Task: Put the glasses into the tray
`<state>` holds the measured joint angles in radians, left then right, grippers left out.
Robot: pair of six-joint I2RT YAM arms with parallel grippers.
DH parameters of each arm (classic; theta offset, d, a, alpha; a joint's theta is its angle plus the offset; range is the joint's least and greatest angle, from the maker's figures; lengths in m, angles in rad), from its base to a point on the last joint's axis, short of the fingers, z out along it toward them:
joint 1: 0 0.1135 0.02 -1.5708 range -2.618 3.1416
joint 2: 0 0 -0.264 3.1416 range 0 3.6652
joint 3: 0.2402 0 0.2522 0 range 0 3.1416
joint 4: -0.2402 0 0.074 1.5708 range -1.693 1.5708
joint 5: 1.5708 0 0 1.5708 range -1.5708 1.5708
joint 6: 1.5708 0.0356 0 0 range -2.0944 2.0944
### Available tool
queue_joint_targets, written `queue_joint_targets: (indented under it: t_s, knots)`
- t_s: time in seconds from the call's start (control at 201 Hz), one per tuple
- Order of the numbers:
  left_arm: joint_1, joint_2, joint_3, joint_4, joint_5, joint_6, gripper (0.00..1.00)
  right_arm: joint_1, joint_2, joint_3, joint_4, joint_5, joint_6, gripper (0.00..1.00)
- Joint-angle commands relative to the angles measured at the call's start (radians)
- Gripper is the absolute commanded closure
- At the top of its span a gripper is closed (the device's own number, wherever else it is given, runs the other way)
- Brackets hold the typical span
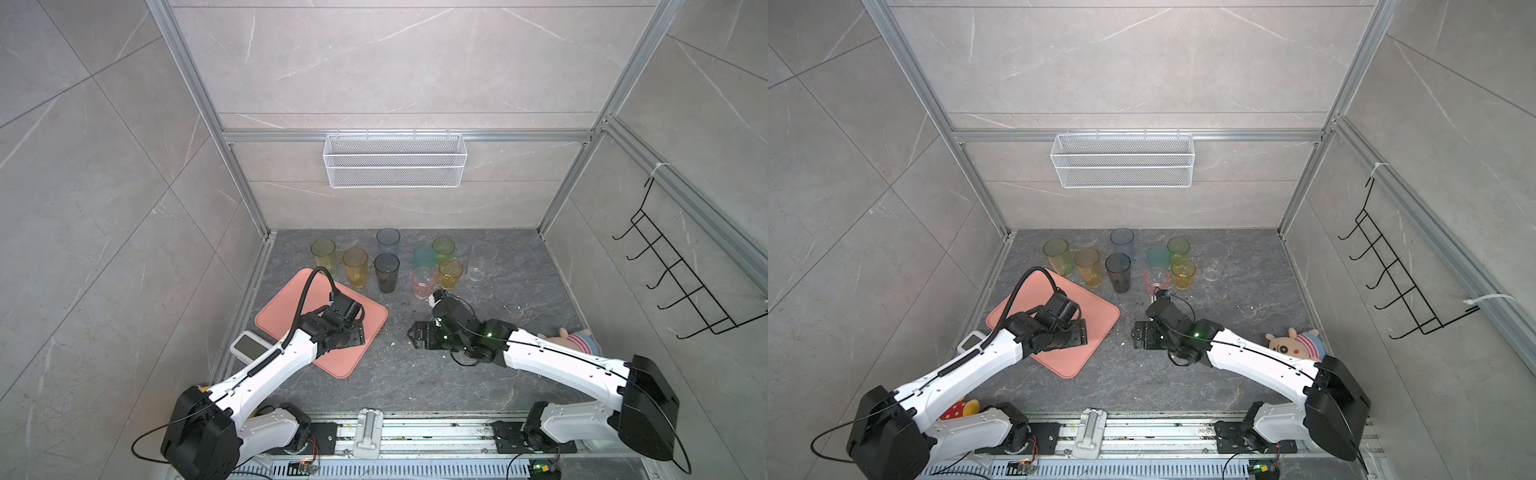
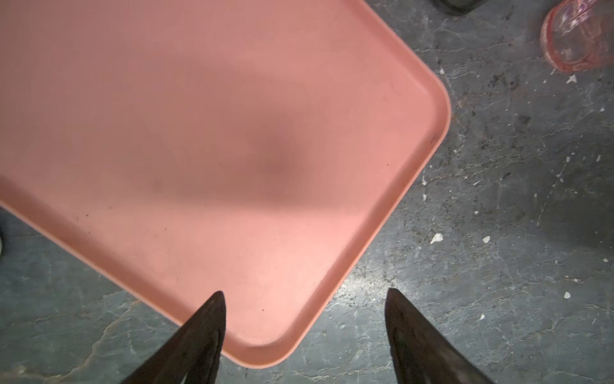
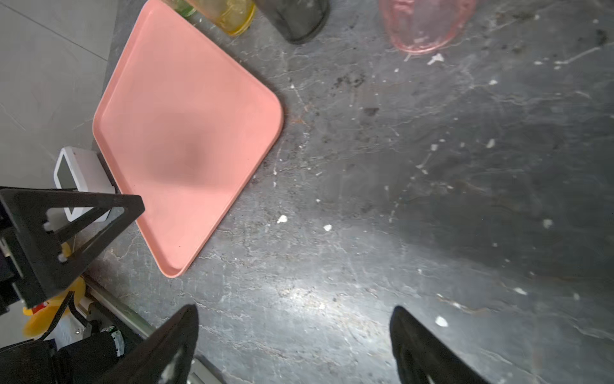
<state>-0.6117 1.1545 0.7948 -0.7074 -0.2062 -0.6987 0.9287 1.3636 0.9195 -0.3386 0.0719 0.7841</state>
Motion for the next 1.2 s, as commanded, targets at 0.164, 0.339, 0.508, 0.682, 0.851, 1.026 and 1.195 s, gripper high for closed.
queue_joint_targets:
  t_s: [0.164, 0.339, 0.508, 0.682, 0.851, 1.026, 1.195]
  knots:
    - [0.005, -0.121, -0.072, -0.165, -0.145, -0.157, 0.24, 0.167, 0.262, 0.206, -0.033, 0.199, 0.101, 0.09]
    - [0.005, -0.258, -0.099, -0.265, -0.245, -0.257, 0.22, 0.225, 0.409, 0.316, -0.032, 0.216, 0.130, 0.10]
    - [0.005, -0.426, -0.131, -0.293, -0.297, -0.291, 0.22, 0.239, 0.544, 0.460, -0.132, 0.247, 0.150, 0.15]
    - [0.005, -0.567, -0.152, -0.284, -0.320, -0.276, 0.24, 0.240, 0.639, 0.543, -0.165, 0.283, 0.154, 0.18]
    - [0.004, -0.625, -0.158, -0.282, -0.329, -0.259, 0.27, 0.240, 0.741, 0.659, -0.253, 0.317, 0.159, 0.19]
    - [0.005, -0.622, -0.155, -0.279, -0.337, -0.251, 0.27, 0.240, 0.817, 0.731, -0.279, 0.318, 0.150, 0.21]
    - [0.005, -0.622, -0.153, -0.277, -0.341, -0.247, 0.27, 0.240, 0.866, 0.775, -0.303, 0.316, 0.147, 0.22]
